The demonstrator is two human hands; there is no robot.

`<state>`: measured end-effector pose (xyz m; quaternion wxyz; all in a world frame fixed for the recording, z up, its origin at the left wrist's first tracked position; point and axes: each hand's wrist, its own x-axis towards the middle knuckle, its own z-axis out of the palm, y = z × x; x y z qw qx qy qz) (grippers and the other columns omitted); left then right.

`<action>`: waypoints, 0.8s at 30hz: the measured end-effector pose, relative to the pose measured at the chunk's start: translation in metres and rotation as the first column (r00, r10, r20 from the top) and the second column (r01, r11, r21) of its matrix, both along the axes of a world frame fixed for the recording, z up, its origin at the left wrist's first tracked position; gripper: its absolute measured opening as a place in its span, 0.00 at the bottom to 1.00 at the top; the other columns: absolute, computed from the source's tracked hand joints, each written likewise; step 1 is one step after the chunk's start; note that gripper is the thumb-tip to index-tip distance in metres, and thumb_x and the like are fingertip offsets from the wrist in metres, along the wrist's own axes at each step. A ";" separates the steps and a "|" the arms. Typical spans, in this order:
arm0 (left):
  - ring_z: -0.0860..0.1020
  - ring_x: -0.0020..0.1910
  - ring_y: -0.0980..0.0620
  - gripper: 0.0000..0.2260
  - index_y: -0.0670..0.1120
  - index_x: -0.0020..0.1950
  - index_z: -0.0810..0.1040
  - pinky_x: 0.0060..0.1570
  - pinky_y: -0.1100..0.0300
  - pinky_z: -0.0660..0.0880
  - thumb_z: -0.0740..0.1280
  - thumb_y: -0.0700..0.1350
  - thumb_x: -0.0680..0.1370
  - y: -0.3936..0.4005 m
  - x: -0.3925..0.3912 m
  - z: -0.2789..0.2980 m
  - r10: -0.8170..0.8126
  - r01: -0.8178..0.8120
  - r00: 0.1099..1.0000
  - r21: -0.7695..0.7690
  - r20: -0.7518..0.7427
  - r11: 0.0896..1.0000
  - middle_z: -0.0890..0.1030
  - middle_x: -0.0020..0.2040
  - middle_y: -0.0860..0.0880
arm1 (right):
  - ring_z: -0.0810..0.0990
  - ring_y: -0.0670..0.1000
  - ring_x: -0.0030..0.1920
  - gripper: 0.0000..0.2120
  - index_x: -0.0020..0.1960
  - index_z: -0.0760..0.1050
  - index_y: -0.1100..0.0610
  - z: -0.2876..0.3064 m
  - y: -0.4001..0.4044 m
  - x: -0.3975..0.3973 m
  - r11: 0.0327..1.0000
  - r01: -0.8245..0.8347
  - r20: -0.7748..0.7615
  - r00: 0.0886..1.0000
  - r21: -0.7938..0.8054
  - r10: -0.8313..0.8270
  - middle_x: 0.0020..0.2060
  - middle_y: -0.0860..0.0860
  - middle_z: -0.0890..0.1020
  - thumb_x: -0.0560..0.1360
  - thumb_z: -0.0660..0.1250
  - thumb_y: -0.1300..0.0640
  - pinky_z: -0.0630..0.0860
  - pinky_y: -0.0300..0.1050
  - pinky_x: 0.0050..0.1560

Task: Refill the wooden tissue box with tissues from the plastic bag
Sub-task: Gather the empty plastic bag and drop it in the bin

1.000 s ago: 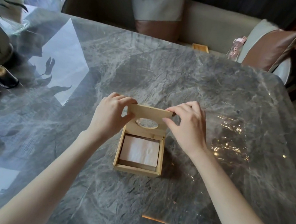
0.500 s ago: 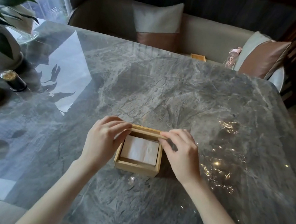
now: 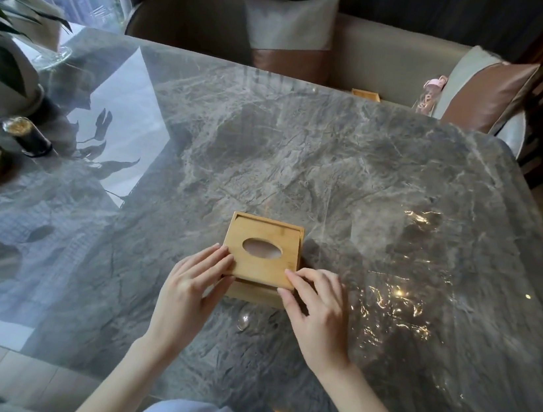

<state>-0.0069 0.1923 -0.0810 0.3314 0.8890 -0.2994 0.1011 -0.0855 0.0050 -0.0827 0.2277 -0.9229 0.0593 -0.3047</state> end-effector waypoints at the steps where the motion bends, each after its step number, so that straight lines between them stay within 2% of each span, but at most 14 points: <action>1: 0.74 0.62 0.52 0.17 0.43 0.56 0.80 0.60 0.59 0.69 0.60 0.51 0.76 0.000 -0.001 -0.003 -0.003 0.003 1.000 0.006 0.002 1.000 0.80 0.59 0.46 | 0.72 0.49 0.49 0.12 0.51 0.81 0.58 -0.003 0.002 -0.001 1.000 0.014 -0.008 1.000 -0.013 -0.014 0.43 0.52 0.83 0.71 0.67 0.53 0.69 0.44 0.50; 6: 0.72 0.64 0.52 0.20 0.42 0.57 0.80 0.61 0.59 0.68 0.55 0.53 0.79 0.001 -0.005 -0.012 -0.003 0.004 1.000 0.037 -0.015 0.999 0.79 0.60 0.46 | 0.71 0.49 0.50 0.12 0.50 0.81 0.56 -0.016 0.006 -0.004 0.996 0.046 -0.056 0.997 -0.077 -0.051 0.43 0.51 0.83 0.71 0.66 0.52 0.67 0.44 0.52; 9: 0.73 0.63 0.50 0.20 0.42 0.56 0.80 0.61 0.60 0.68 0.57 0.53 0.78 0.000 -0.007 -0.012 0.003 -0.001 1.000 0.062 -0.021 0.998 0.79 0.60 0.46 | 0.72 0.49 0.50 0.13 0.51 0.81 0.57 -0.020 0.005 -0.004 0.996 0.034 -0.080 0.996 -0.077 -0.040 0.43 0.52 0.83 0.72 0.65 0.51 0.68 0.44 0.52; 12: 0.77 0.58 0.49 0.18 0.43 0.52 0.82 0.58 0.58 0.71 0.61 0.54 0.74 -0.006 -0.007 -0.004 0.067 -0.062 0.996 0.088 -0.060 0.994 0.81 0.57 0.46 | 0.72 0.49 0.49 0.12 0.50 0.81 0.59 -0.014 0.000 -0.002 0.999 -0.031 -0.117 0.993 0.025 0.034 0.43 0.52 0.82 0.72 0.66 0.53 0.71 0.44 0.51; 14: 0.80 0.52 0.46 0.17 0.44 0.47 0.83 0.52 0.54 0.75 0.61 0.54 0.74 -0.016 -0.003 0.008 0.110 -0.101 0.991 0.119 -0.076 0.988 0.84 0.51 0.46 | 0.72 0.47 0.47 0.10 0.46 0.81 0.60 -0.004 -0.008 0.001 0.991 -0.053 -0.136 0.988 0.124 0.070 0.40 0.53 0.81 0.72 0.65 0.55 0.72 0.42 0.49; 16: 0.81 0.44 0.45 0.16 0.45 0.43 0.82 0.45 0.54 0.76 0.60 0.54 0.74 -0.031 0.002 0.025 0.130 -0.118 0.988 0.132 -0.087 0.984 0.85 0.44 0.48 | 0.73 0.48 0.45 0.09 0.41 0.80 0.59 0.010 -0.022 0.004 0.983 -0.002 -0.171 0.985 0.184 0.034 0.37 0.53 0.82 0.72 0.64 0.56 0.71 0.41 0.47; 19: 0.79 0.35 0.45 0.15 0.46 0.41 0.82 0.38 0.57 0.75 0.60 0.53 0.73 -0.066 0.008 0.051 0.060 -0.050 0.989 0.075 -0.136 0.996 0.83 0.36 0.48 | 0.77 0.55 0.41 0.06 0.39 0.79 0.60 0.028 -0.054 0.003 0.973 0.121 -0.217 0.973 0.194 -0.077 0.35 0.54 0.82 0.70 0.65 0.59 0.69 0.41 0.44; 22: 0.81 0.36 0.44 0.14 0.44 0.42 0.82 0.37 0.55 0.78 0.61 0.51 0.74 -0.112 0.011 0.067 -0.044 0.050 0.984 0.030 -0.175 0.998 0.84 0.40 0.45 | 0.78 0.58 0.41 0.04 0.40 0.80 0.61 0.042 -0.097 -0.005 0.958 0.222 -0.296 0.941 0.184 -0.162 0.37 0.56 0.83 0.71 0.66 0.62 0.68 0.43 0.44; 24: 0.80 0.39 0.42 0.12 0.44 0.43 0.82 0.38 0.54 0.76 0.62 0.49 0.74 -0.144 0.010 0.067 -0.074 0.084 0.978 0.042 -0.195 0.996 0.84 0.42 0.44 | 0.79 0.58 0.43 0.04 0.45 0.80 0.60 0.046 -0.127 -0.014 0.930 0.308 -0.374 0.901 0.201 -0.218 0.40 0.57 0.84 0.72 0.66 0.62 0.70 0.45 0.45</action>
